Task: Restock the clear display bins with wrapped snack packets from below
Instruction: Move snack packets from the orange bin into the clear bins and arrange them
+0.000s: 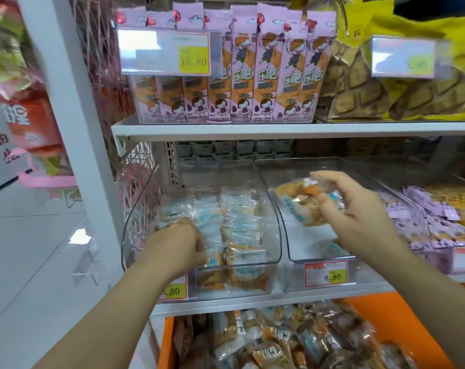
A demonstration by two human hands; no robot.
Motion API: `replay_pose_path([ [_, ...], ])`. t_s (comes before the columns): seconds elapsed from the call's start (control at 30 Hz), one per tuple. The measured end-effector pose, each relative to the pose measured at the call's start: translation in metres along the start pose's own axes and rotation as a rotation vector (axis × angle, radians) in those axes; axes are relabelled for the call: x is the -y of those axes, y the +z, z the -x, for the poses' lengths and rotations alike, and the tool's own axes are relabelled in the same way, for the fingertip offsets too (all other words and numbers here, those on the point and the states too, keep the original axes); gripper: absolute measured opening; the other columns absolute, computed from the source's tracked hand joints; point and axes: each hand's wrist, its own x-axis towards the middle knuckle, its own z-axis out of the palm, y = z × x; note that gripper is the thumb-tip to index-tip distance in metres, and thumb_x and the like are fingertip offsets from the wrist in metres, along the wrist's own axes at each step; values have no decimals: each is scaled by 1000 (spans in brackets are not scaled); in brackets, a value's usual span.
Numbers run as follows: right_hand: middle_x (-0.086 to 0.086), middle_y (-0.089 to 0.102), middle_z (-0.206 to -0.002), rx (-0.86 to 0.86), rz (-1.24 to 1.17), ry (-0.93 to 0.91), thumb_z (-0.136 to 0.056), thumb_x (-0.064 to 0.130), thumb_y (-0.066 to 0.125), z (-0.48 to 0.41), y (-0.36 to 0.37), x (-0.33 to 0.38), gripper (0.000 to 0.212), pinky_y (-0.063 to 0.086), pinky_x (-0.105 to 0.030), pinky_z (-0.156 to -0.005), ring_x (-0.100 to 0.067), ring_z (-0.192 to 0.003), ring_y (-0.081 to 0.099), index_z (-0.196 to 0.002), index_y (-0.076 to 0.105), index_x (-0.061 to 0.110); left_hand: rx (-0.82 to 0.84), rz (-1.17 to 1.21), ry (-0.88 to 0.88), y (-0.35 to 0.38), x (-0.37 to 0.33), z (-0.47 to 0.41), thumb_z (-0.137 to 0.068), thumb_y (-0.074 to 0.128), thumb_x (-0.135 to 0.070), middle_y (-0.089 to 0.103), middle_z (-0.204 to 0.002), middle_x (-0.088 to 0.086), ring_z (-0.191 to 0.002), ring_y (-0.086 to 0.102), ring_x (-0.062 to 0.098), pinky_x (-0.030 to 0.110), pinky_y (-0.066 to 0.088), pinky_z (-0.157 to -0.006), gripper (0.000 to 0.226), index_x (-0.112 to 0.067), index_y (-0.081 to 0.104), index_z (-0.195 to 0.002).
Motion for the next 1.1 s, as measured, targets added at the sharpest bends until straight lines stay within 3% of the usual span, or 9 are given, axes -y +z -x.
replay_pose_path([
  [0.17,24,60,-115,272,-282,26,-94,23,54,3,30,28,30,50,-21,-90,8,-107,56,-110,50,48,21,50,15,-5,3,8,-84,65,-46,47,-119,-13,-108,54,11,30,47,-87,28,-31,65,-107],
  [0.23,17,61,-119,302,-315,77,-95,23,52,0,42,32,29,49,-29,-96,4,-110,57,-120,52,38,-44,226,47,-12,5,12,-88,61,-25,53,-120,-12,-108,56,12,29,47,-90,24,-32,65,-111],
  [0.33,16,65,-112,288,-363,120,-96,23,50,-2,55,37,32,52,-24,-91,5,-101,61,-127,53,29,-6,889,22,-33,7,29,-90,53,-1,67,-111,-5,-99,65,16,30,53,-86,42,-29,61,-119],
  [0.47,12,69,-102,199,-491,158,-99,22,44,3,79,52,27,54,-32,-88,-4,-92,66,-122,58,25,149,1550,-1,-41,-1,51,-78,69,-10,73,-102,1,-91,70,17,32,57,-75,54,-33,50,-122],
  [0.57,6,69,-106,125,-623,180,-101,24,39,8,96,62,27,52,-38,-90,-11,-99,65,-111,63,31,-18,1587,-63,-33,-1,49,-70,72,-13,73,-102,6,-89,71,20,36,57,-75,66,-21,47,-131],
  [0.73,15,62,-69,329,-526,179,-98,15,48,2,92,58,19,45,-28,-79,-1,-68,54,-102,61,29,-251,1457,-38,-40,20,46,-85,64,-2,73,-97,1,-81,70,13,24,55,-65,36,-20,56,-115],
  [0.83,-1,66,-83,449,-453,180,-85,11,66,0,85,53,30,48,-33,-87,-3,-79,58,-104,55,31,-262,1116,79,-40,26,46,-85,65,0,70,-103,-5,-90,68,10,29,56,-79,40,-35,58,-103],
  [0.93,15,64,-95,537,-254,117,-75,25,78,1,80,54,41,47,-18,-83,2,-87,60,-102,53,43,-209,878,160,-36,23,44,-82,67,0,68,-102,-11,-94,64,4,33,53,-88,50,-46,58,-99],
  [1.1,13,72,-84,520,-319,60,-81,14,72,2,86,61,18,49,-13,-77,3,-81,66,-90,65,28,-295,1099,74,-34,11,43,-75,80,-25,68,-105,-5,-95,66,14,39,56,-85,45,-49,58,-106],
])
